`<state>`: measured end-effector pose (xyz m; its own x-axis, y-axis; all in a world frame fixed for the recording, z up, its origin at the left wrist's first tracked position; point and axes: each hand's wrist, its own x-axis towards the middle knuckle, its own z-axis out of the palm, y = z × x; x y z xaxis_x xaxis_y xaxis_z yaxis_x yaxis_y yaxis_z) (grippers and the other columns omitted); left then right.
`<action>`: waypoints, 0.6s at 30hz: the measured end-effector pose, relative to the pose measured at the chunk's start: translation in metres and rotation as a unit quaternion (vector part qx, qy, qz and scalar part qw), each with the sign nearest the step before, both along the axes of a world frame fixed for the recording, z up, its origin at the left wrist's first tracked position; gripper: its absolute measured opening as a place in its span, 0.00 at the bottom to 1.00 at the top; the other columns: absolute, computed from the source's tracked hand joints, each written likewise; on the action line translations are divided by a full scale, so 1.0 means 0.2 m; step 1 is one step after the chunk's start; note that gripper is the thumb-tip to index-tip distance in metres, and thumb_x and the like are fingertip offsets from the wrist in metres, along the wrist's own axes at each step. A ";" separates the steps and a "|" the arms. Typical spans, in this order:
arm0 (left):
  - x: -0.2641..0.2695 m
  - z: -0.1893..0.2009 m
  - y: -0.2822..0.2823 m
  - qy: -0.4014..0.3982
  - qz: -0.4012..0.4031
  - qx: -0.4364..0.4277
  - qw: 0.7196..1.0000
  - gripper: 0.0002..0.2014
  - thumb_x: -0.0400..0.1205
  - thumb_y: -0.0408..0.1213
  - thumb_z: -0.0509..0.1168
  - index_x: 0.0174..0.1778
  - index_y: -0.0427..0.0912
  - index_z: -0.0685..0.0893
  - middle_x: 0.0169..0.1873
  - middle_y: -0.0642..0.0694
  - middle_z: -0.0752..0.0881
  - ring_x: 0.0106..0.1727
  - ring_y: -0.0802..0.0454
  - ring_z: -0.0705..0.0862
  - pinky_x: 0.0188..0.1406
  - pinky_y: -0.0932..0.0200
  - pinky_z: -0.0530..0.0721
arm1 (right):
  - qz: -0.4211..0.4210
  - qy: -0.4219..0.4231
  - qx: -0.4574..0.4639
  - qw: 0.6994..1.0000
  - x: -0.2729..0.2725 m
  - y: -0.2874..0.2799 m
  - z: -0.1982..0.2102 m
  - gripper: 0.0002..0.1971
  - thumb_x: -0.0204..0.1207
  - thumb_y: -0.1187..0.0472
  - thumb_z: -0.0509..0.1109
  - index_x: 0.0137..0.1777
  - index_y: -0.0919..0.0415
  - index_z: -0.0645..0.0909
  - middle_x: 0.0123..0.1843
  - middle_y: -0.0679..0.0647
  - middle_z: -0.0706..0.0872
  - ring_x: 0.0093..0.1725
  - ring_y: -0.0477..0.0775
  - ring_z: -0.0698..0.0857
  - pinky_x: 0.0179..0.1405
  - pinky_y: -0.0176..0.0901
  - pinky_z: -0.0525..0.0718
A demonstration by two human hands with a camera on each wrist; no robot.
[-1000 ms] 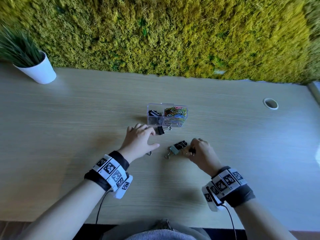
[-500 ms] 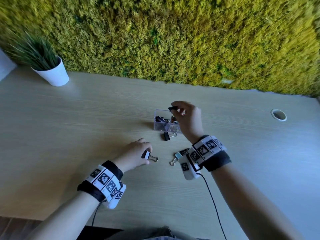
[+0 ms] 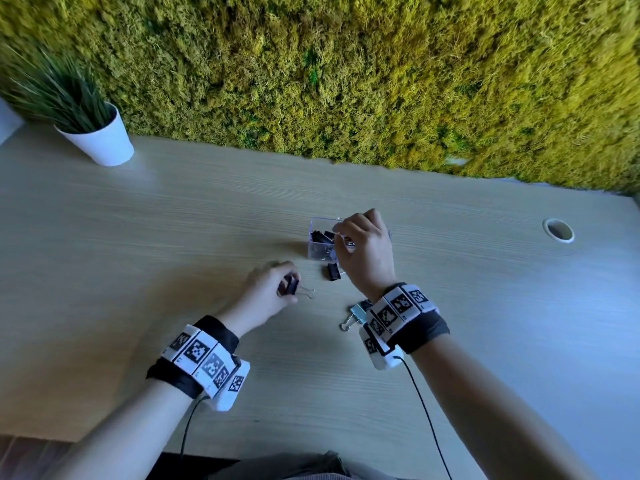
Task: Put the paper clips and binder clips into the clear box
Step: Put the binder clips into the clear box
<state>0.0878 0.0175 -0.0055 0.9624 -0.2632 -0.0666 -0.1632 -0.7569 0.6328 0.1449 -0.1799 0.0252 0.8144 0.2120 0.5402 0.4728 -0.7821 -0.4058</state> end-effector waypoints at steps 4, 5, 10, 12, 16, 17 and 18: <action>0.11 0.15 0.03 -0.083 0.056 -0.098 0.990 0.16 0.70 0.30 0.76 0.54 0.44 0.86 0.46 0.48 0.88 0.43 0.56 0.86 0.45 0.62 0.86 | 0.029 0.096 -0.106 0.989 -0.12 0.03 -0.03 0.06 0.61 0.67 0.65 0.33 0.61 0.83 0.35 0.54 0.86 0.41 0.59 0.80 0.33 0.44 0.80; 0.15 0.18 0.03 -0.105 0.069 -0.107 0.986 0.17 0.70 0.30 0.76 0.54 0.46 0.86 0.47 0.48 0.88 0.43 0.56 0.86 0.45 0.61 0.87 | 0.032 0.139 -0.141 0.980 -0.15 0.04 -0.04 0.07 0.61 0.67 0.64 0.35 0.60 0.83 0.38 0.55 0.86 0.43 0.59 0.80 0.36 0.47 0.81; 0.34 0.34 -0.01 -0.164 0.060 -0.102 0.979 0.20 0.73 0.30 0.73 0.61 0.44 0.84 0.49 0.45 0.86 0.42 0.55 0.84 0.46 0.63 0.86 | 0.054 0.244 -0.237 0.939 -0.21 0.05 -0.11 0.17 0.70 0.73 0.58 0.56 0.63 0.81 0.65 0.61 0.76 0.58 0.60 0.77 0.55 0.54 0.81; 0.39 0.37 -0.05 -0.176 0.036 -0.078 0.981 0.20 0.73 0.29 0.72 0.62 0.42 0.84 0.47 0.44 0.86 0.41 0.54 0.83 0.46 0.61 0.85 | 0.053 0.255 -0.259 0.930 -0.22 0.05 -0.11 0.17 0.72 0.74 0.57 0.58 0.65 0.79 0.69 0.64 0.71 0.60 0.62 0.77 0.58 0.55 0.81; 0.45 0.34 -0.11 -0.156 -0.019 -0.019 0.987 0.20 0.75 0.27 0.71 0.62 0.43 0.84 0.48 0.43 0.86 0.43 0.52 0.82 0.50 0.55 0.85 | 0.042 0.280 -0.233 0.930 -0.21 0.05 -0.09 0.13 0.72 0.76 0.56 0.52 0.69 0.78 0.59 0.64 0.74 0.54 0.64 0.78 0.41 0.54 0.82; 0.46 0.33 -0.13 -0.151 -0.029 -0.006 0.988 0.20 0.75 0.26 0.71 0.62 0.43 0.84 0.49 0.43 0.85 0.44 0.50 0.82 0.50 0.53 0.85 | 0.036 0.288 -0.228 0.929 -0.21 0.05 -0.09 0.11 0.72 0.77 0.56 0.48 0.70 0.78 0.56 0.64 0.74 0.51 0.64 0.79 0.36 0.52 0.79; 0.46 0.31 -0.14 -0.146 -0.038 0.009 0.989 0.20 0.75 0.25 0.70 0.62 0.43 0.84 0.48 0.43 0.85 0.44 0.50 0.82 0.50 0.53 0.85 | 0.031 0.290 -0.226 0.929 -0.21 0.04 -0.09 0.10 0.72 0.78 0.56 0.46 0.70 0.78 0.53 0.64 0.75 0.47 0.64 0.80 0.32 0.50 0.78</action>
